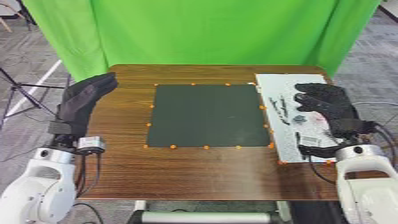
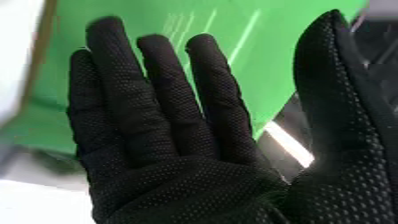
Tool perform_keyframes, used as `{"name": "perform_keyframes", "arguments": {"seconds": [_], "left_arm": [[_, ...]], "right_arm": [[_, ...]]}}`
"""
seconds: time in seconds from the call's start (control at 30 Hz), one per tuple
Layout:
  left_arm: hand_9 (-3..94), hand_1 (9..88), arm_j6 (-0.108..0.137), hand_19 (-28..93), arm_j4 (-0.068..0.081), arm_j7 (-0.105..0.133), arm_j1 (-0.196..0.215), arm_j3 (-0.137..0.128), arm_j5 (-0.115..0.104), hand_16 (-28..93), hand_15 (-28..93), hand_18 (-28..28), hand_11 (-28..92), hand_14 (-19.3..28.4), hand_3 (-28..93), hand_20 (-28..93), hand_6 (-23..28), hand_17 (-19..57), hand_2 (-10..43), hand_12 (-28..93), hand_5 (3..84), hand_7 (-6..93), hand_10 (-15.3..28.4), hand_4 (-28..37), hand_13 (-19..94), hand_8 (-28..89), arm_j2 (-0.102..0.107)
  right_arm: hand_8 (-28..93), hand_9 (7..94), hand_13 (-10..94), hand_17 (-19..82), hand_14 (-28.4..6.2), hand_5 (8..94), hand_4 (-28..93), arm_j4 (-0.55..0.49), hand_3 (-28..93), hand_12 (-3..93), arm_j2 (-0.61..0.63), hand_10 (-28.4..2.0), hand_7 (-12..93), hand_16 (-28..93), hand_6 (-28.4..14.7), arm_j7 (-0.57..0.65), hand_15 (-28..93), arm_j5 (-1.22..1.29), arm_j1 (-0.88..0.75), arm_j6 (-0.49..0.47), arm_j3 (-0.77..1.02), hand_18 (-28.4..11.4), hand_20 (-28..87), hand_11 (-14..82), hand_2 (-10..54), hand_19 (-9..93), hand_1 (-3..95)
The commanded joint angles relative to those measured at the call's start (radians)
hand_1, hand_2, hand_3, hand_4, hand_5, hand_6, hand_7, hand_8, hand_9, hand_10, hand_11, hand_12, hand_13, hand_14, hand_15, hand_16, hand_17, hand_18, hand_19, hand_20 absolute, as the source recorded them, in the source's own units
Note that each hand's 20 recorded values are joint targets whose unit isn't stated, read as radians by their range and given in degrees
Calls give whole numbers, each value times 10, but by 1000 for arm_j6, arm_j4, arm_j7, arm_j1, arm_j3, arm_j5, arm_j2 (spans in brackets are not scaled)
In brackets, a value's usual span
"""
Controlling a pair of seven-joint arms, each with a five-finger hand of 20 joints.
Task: Arrange flowers
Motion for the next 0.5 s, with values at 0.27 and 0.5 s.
{"name": "perform_keyframes", "arguments": {"seconds": [0.27, 0.5], "left_arm": [[413, 282, 7, 82, -28, -48, 26, -17, 25, 8, 152, 118, 166, 177, 598, 136, 58, 15, -39, 120, 448, 134, 148, -172, 316, -55, 26], [412, 283, 5, 85, -32, -55, 45, -18, 22, 7, 155, 119, 167, 177, 596, 135, 57, 15, -37, 120, 443, 132, 148, -171, 318, -55, 29]], "right_arm": [[-63, 844, 869, 431, -62, 637, -135, 14, 605, 253, 171, -138, 147, 340, -20, 341, 492, -217, -20, 163, -157, -228, 537, 238, -95, 805, 355], [-62, 879, 915, 483, -32, 657, -141, 29, 612, 279, 179, -107, 151, 357, -18, 434, 507, -351, -56, 141, -153, -213, 499, 284, -95, 861, 372]]}}
